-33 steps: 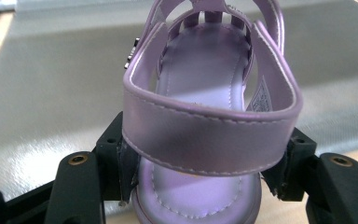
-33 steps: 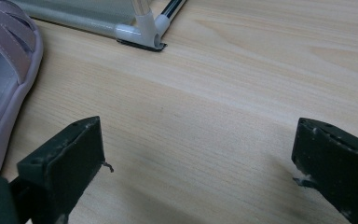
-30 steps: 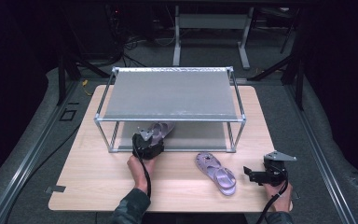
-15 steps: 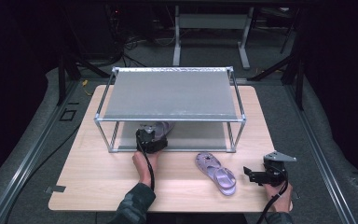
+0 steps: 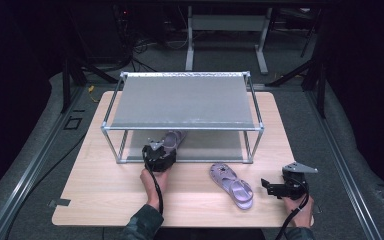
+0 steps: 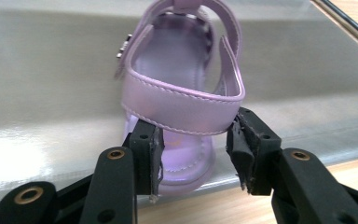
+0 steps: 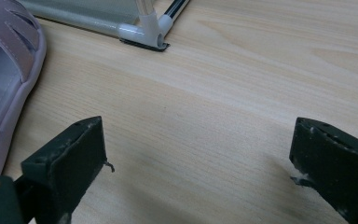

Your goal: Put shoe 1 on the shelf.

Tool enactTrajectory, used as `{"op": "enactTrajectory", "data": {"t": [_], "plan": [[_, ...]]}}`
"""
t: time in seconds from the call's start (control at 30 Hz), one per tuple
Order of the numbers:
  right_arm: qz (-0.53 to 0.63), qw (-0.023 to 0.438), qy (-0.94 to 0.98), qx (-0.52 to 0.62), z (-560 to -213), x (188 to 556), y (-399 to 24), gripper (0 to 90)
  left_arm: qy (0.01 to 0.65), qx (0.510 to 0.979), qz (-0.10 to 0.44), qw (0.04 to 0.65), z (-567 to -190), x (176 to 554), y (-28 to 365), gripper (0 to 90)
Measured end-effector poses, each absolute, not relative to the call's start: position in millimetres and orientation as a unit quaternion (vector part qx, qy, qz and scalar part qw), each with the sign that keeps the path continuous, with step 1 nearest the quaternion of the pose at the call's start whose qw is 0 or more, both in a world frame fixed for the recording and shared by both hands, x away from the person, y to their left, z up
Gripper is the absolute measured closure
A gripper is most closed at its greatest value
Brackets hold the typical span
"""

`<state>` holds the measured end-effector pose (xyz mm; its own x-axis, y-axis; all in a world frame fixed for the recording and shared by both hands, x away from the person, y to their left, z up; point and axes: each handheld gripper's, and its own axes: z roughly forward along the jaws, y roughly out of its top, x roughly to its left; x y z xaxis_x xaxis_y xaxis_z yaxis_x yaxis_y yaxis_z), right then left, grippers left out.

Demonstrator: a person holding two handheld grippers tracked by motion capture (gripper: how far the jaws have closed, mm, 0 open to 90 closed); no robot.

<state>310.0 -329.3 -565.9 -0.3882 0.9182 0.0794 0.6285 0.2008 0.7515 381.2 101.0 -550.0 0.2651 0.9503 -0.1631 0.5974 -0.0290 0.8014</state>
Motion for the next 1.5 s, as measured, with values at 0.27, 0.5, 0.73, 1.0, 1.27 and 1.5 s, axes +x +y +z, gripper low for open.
{"op": "enactTrajectory", "data": {"t": [0.27,0.5,0.73,1.0,1.27,1.5], "plan": [[0.365,0.196,0.750,0.516,-566.2,310.5,-328.9,3.3,0.557,0.685,0.204,0.423,-549.3,387.0,86.2,60.3],[0.365,0.196,0.749,0.516,-566.3,310.4,-328.8,3.5,0.549,0.696,0.186,0.424,-548.8,381.6,91.5,49.4],[0.366,0.198,0.748,0.517,-566.4,310.3,-328.6,3.5,0.540,0.690,0.204,0.436,-545.2,354.7,103.1,38.7],[0.365,0.198,0.749,0.517,-566.5,310.4,-328.5,3.7,0.553,0.695,0.206,0.409,-553.4,367.8,118.9,40.4],[0.364,0.197,0.749,0.517,-566.6,310.7,-328.4,4.0,0.552,0.702,0.187,0.410,-559.0,378.1,110.1,45.3],[0.364,0.197,0.749,0.517,-566.3,310.6,-328.8,4.0,0.562,0.693,0.190,0.409,-560.6,379.5,103.8,45.5]]}}
